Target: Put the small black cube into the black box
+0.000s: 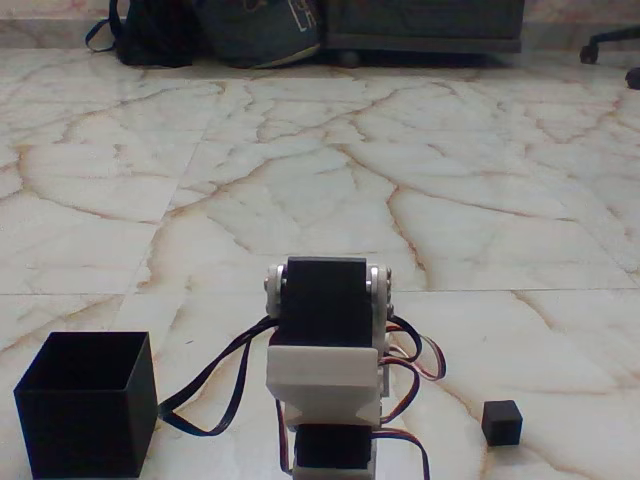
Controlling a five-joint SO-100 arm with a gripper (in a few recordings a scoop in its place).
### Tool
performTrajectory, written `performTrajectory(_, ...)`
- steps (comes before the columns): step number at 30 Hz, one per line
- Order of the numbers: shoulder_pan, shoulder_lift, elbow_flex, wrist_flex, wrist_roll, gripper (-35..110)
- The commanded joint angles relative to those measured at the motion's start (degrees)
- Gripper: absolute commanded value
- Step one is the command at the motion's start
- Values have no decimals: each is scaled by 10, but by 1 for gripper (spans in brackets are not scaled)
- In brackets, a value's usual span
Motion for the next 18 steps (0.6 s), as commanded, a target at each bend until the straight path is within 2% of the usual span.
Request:
performTrajectory(1, 4, 1, 1, -3, 4, 4)
performTrajectory(3, 4, 1, 1, -4, -8, 4)
performTrajectory(5, -8, 4, 2, -9, -78, 4)
performTrajectory(7, 3, 23, -18, -29, -101, 4)
performTrajectory(9, 3, 22, -100, 64, -102, 5)
performTrajectory(11, 4, 6, -144, 96, -98, 5)
performTrajectory(16, 33, -270, -367, 87, -54, 5)
performTrajectory(18, 78, -330, -443, 103, -98, 5)
